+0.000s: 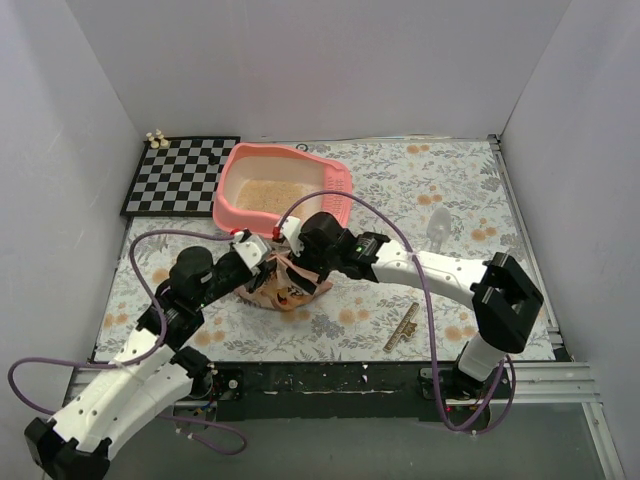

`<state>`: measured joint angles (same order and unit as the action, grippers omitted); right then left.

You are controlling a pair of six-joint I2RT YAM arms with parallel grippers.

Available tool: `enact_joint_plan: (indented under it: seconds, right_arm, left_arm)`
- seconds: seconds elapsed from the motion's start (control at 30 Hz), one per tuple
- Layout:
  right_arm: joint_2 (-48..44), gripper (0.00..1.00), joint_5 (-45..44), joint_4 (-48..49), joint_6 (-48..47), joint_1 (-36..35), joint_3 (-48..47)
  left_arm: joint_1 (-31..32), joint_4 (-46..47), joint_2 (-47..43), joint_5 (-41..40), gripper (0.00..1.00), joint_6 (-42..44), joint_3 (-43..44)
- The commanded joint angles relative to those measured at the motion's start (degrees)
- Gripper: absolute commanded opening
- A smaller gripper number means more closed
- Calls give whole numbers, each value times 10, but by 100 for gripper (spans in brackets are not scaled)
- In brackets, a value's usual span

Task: Fill the litter box with clean litter

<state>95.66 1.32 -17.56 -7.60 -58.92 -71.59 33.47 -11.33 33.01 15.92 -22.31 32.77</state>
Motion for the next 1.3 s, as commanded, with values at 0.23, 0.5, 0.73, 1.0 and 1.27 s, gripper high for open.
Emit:
enact_joint_plan:
  seconds: [0.23,0.5,0.73,1.0,1.27]
  right_arm:
    - [-89,82,-191,59,130,34,133]
    - [-134,84,-148,-14,138,34,63]
    - [-208,89,-163,-129,182,34,-28]
    - [-271,88,-322,-230,291,59,-1]
    - [-333,86,-337,-188,390,250,181]
  left_arm:
    - [6,78,86,114,26,66,111]
    - [6,61,26,97,27,28,52]
    - [6,90,-18,75,29,1,-11]
    - [7,155,-65,23,29,-29,-46]
    - [7,192,-68,-4,34,-92,-76]
